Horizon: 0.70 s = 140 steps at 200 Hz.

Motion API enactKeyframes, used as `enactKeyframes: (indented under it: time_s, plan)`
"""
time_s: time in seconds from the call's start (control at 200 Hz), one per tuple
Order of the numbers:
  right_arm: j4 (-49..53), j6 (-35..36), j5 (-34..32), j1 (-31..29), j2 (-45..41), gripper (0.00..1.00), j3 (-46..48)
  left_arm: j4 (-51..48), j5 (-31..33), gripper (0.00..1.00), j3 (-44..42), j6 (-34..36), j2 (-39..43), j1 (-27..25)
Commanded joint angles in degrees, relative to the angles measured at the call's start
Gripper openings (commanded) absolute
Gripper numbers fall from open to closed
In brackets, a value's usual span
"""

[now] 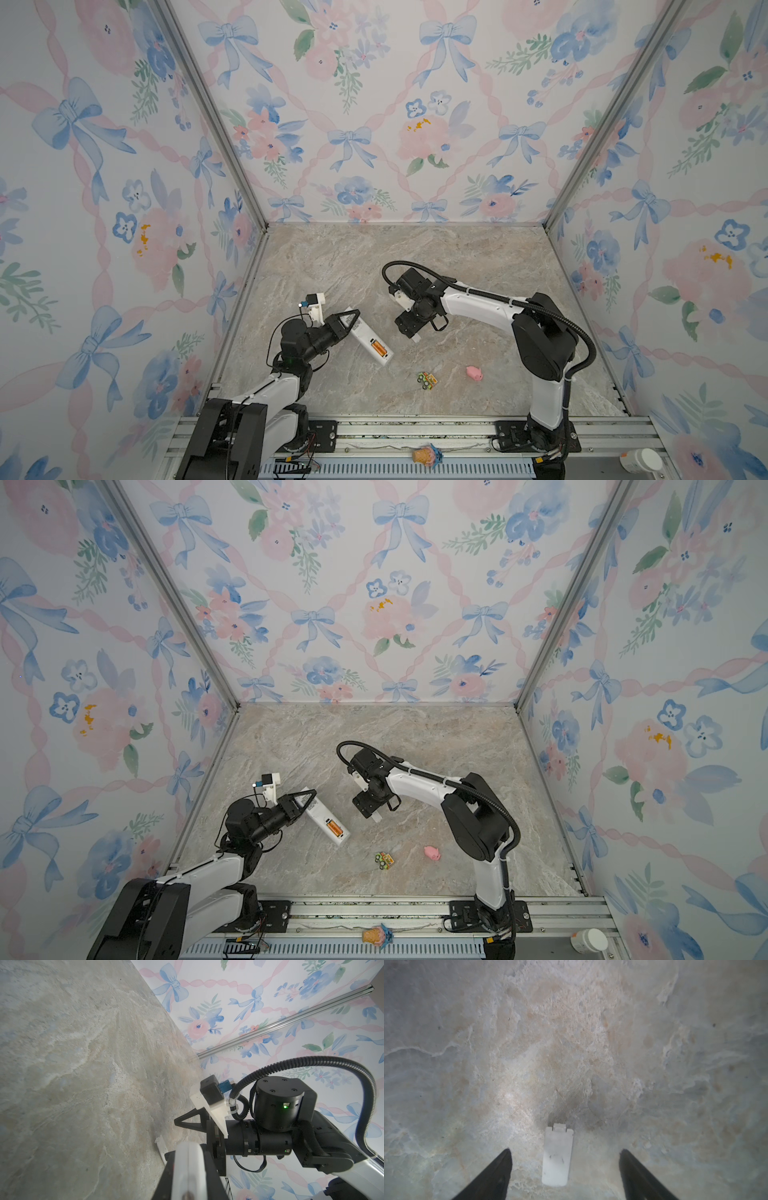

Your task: Load the batteries into the remote control

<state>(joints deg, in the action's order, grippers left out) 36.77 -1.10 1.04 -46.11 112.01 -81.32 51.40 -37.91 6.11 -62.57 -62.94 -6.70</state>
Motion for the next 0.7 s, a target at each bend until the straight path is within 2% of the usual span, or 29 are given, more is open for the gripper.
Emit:
enactKeyframes:
  time_s: [0.0,0.44,0.695]
  plan:
    - [-0.2,-0.7,1.3,0.6,1.4,0.82,-1.8,0.5,0.3,0.0,-0.7,1.1,1.0,0.4]
    - [-0.6,-1.3,1.9,0.4,3.7,0.76,-2.0,0.5,0.3,0.0,-0.7,1.1,0.9,0.5]
    - [-0.4,-1.3,1.9,0.4,4.7,0.66,-2.6,0.5,0.2,0.0,-0.5,1.2,0.9,0.5]
